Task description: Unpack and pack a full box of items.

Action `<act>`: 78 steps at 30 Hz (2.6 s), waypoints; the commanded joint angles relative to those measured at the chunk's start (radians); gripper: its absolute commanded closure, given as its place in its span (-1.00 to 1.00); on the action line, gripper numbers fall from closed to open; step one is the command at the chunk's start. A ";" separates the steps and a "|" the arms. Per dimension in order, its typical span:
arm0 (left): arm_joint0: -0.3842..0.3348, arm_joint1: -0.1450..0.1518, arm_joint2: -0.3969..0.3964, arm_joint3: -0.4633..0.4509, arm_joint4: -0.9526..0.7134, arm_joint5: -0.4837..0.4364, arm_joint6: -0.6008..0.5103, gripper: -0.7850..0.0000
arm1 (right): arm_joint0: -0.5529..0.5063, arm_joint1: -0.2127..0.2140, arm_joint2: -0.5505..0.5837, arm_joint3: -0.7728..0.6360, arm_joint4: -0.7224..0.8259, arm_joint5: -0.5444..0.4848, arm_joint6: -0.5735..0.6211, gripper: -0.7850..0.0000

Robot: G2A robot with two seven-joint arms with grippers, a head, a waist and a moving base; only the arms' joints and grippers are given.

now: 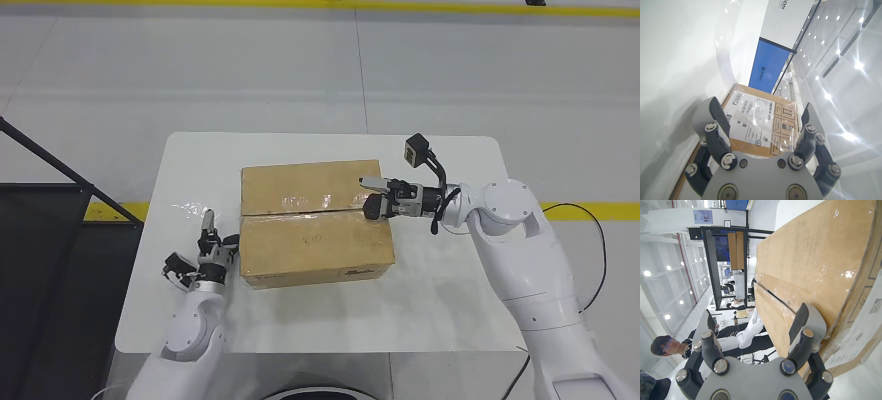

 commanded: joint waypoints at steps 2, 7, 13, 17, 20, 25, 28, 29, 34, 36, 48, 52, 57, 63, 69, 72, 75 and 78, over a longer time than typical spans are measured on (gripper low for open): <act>-0.017 -0.003 0.001 0.015 0.005 0.004 -0.004 -1.00 | 0.000 0.000 0.000 0.000 0.000 0.000 0.000 -1.00; -0.055 -0.008 -0.001 0.051 0.003 0.013 -0.006 -1.00 | 0.000 0.000 0.000 0.000 0.000 0.000 0.000 -1.00; -0.090 -0.015 -0.010 0.087 -0.010 -0.005 0.018 -1.00 | 0.000 0.000 0.000 0.000 0.000 0.000 0.000 -1.00; -0.081 -0.018 -0.030 0.067 -0.018 -0.052 0.018 -1.00 | 0.000 0.000 0.000 0.000 0.000 0.000 0.000 -1.00; -0.065 -0.019 -0.054 0.034 -0.020 -0.103 0.017 -1.00 | 0.000 0.000 0.000 0.000 0.000 0.000 0.000 -1.00; -0.051 -0.022 -0.088 -0.016 -0.022 -0.168 0.037 -1.00 | 0.000 0.000 0.000 0.000 0.000 0.000 0.000 -1.00; -0.044 -0.024 -0.109 -0.045 -0.022 -0.201 0.054 -1.00 | 0.000 0.000 0.000 0.000 0.000 0.000 0.000 -1.00; -0.042 -0.025 -0.115 -0.052 -0.018 -0.210 0.059 -1.00 | 0.000 0.000 0.000 0.000 0.000 0.000 0.000 -1.00; -0.031 -0.029 -0.142 -0.091 -0.012 -0.236 0.086 -1.00 | 0.000 0.000 0.000 0.000 0.000 0.000 0.000 -1.00; -0.027 -0.031 -0.150 -0.102 -0.003 -0.245 0.101 -1.00 | 0.000 0.000 0.000 0.000 0.000 0.000 0.000 -1.00; -0.012 -0.043 -0.193 -0.142 0.028 -0.285 0.159 -1.00 | -0.028 0.005 -0.001 -0.037 0.006 -0.004 -0.048 -1.00; -0.004 -0.048 -0.204 -0.157 0.028 -0.308 0.175 -1.00 | -0.026 0.005 -0.006 -0.041 -0.015 0.013 -0.091 -1.00; 0.006 -0.054 -0.219 -0.185 0.031 -0.337 0.181 -1.00 | -0.022 0.005 -0.021 -0.049 -0.032 0.049 -0.114 -1.00; 0.018 -0.061 -0.232 -0.235 0.039 -0.369 0.185 -1.00 | -0.018 0.004 -0.029 -0.042 -0.028 0.066 -0.124 -1.00; 0.027 -0.067 -0.239 -0.261 0.062 -0.369 0.181 -1.00 | -0.033 0.004 -0.023 -0.052 -0.016 0.054 -0.184 -1.00; 0.026 -0.070 -0.241 -0.270 0.073 -0.369 0.181 -1.00 | -0.043 0.005 -0.014 -0.062 -0.012 0.053 -0.199 -1.00; 0.025 -0.073 -0.241 -0.284 0.089 -0.372 0.180 -1.00 | -0.049 0.008 -0.009 -0.067 -0.014 0.064 -0.209 -1.00; 0.022 -0.076 -0.239 -0.299 0.115 -0.368 0.176 -1.00 | -0.055 0.009 -0.007 -0.070 -0.013 0.075 -0.217 -1.00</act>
